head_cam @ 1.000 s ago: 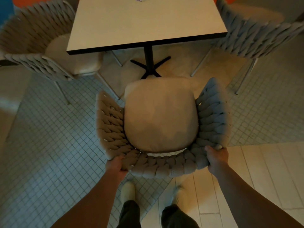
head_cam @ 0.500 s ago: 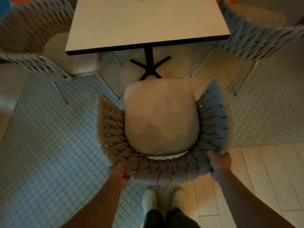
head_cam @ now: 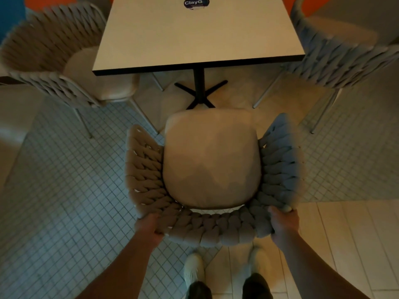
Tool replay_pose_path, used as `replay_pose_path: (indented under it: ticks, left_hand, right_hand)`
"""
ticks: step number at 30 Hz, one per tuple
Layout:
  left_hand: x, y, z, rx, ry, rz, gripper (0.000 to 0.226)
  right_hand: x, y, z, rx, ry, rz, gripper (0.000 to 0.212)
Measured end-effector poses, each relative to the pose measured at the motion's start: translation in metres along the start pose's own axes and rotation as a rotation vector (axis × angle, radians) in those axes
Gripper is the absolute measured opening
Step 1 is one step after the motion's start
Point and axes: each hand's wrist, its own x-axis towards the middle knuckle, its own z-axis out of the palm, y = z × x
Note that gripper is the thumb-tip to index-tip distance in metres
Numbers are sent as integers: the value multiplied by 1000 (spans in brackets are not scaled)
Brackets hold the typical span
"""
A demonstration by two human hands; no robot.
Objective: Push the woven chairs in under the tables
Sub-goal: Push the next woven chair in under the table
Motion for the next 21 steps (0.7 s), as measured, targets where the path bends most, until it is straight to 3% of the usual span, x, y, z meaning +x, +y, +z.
replay_pose_path:
  ticks: [18,21]
  left_hand:
    - [3,-2,0,-15,-56,25,21]
    - [6,-5,-4,-20,-46,9,30]
  right_hand:
    - [7,-5,-4,-44,-43,-30,51]
    - [5,1,-5,-83,-53,-58,51]
